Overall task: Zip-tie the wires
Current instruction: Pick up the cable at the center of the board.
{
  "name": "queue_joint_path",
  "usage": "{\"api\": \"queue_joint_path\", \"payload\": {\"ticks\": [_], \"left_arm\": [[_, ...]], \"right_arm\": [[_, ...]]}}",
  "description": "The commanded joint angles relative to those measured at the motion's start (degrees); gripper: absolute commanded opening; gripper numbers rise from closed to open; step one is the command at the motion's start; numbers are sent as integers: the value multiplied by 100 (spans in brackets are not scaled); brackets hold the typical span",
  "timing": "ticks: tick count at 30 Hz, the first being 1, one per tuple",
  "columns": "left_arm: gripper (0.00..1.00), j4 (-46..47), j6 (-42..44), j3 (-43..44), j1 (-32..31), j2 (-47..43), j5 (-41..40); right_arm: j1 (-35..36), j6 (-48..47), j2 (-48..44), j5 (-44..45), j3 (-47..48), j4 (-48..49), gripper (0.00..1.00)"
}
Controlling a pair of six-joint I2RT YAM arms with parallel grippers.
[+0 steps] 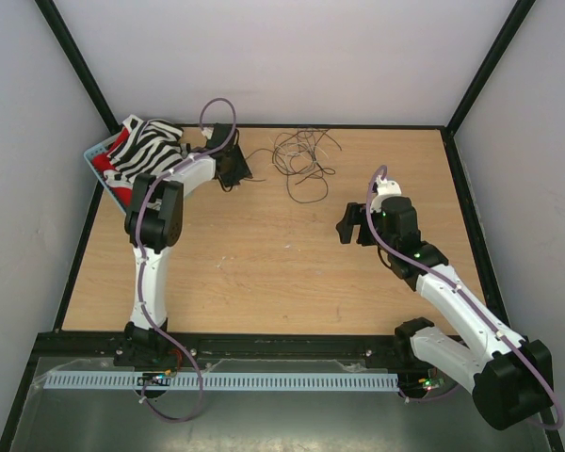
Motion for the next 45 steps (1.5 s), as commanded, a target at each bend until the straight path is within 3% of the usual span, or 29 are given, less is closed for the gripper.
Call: {"api": "queue_joint_path", "payload": {"ticks": [1, 11, 16, 24, 32, 38, 45], "left_arm": [[47, 92, -213, 131, -6, 195, -224], [34, 72, -217, 146, -95, 340, -559], [1, 178, -56, 78, -121, 230, -435], [0, 248, 865, -240, -131, -1141, -243], [0, 152, 1677, -446, -131, -2649, 646], [0, -170, 1801, -370, -124, -3335, 1662], [0, -300, 1735, -303, -130, -3913, 2165]], "right_arm": [[-3, -31, -47, 60, 2, 126, 94], [3, -40, -42, 100, -33, 128, 94], [2, -49, -4, 59, -23, 134, 94], [4, 115, 127, -541, -16, 505, 94], [8, 529, 846, -1263, 184, 1170, 94], [78, 951, 1606, -1428, 501, 2076, 97], [225, 862, 2593, -1694, 1379, 2472, 97]]}}
